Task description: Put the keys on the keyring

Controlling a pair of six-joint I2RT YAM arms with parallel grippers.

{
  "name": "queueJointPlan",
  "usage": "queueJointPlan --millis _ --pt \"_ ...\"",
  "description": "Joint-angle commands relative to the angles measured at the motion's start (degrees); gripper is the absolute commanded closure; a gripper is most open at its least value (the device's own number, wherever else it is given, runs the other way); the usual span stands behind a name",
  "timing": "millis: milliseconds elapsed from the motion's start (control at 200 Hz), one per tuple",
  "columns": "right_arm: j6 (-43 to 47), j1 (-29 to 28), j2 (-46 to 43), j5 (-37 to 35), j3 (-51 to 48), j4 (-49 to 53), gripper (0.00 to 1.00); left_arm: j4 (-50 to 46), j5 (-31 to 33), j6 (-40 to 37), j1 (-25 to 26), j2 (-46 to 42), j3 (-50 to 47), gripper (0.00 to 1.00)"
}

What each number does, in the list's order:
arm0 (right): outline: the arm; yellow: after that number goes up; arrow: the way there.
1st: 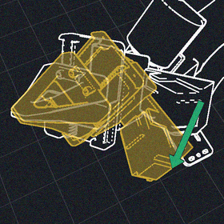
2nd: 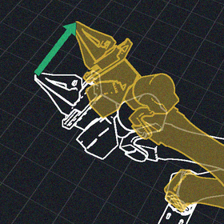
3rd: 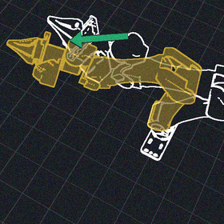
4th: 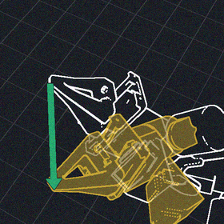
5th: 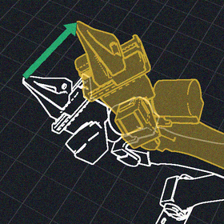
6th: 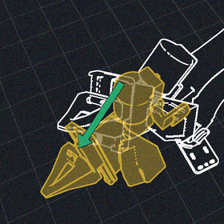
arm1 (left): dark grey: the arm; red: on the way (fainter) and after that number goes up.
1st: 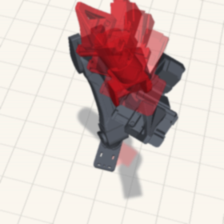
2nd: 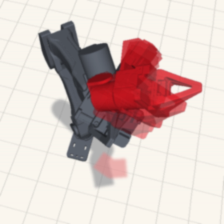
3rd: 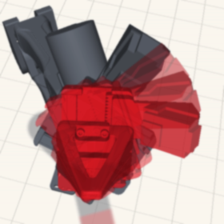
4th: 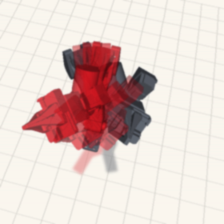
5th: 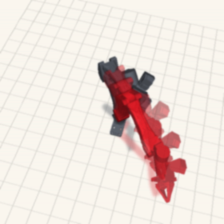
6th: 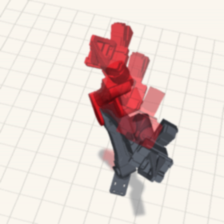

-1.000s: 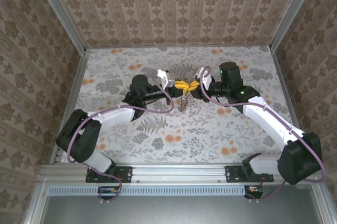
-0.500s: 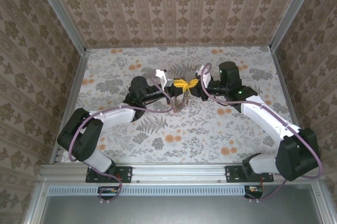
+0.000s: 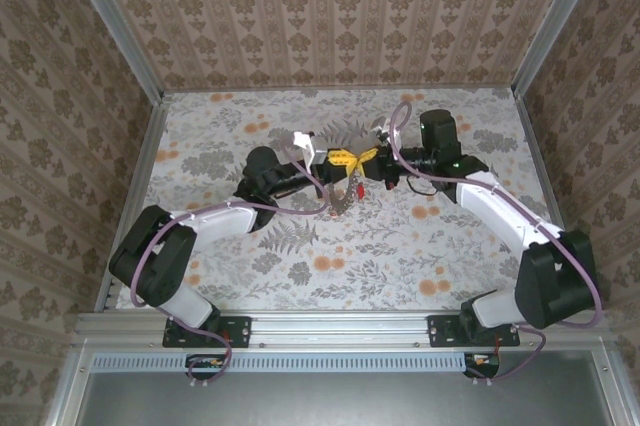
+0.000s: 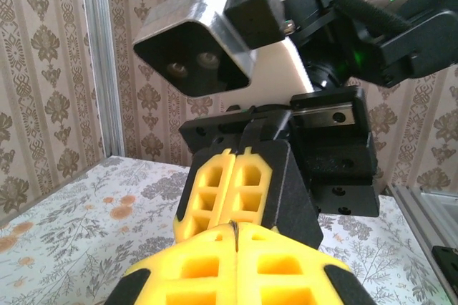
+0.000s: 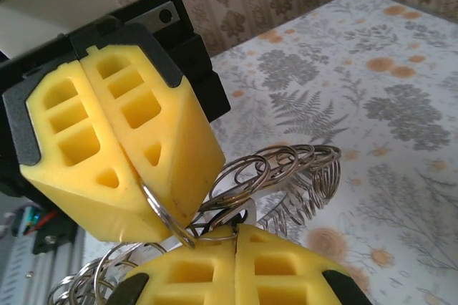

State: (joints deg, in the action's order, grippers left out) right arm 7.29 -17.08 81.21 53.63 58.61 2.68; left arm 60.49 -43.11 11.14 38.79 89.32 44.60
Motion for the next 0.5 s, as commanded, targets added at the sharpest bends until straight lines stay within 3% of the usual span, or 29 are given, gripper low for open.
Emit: queueJointPlan --millis 0,260,495 --pt "-7.0 -0.8 4.2 7.6 3.0 -2.7 0.98 10.3 -4.0 2.9 1.5 -0.2 1.3 1.0" --pt "-7.7 -0.8 7.8 10.5 7.9 1.4 0.94 10.4 -4.6 2.8 1.7 -0.1 1.7 1.0" --pt "-1.1 -0.8 1.9 -10.6 4.0 5.6 0.74 3.9 -3.0 -2.5 1.1 -1.8 0.1 1.0"
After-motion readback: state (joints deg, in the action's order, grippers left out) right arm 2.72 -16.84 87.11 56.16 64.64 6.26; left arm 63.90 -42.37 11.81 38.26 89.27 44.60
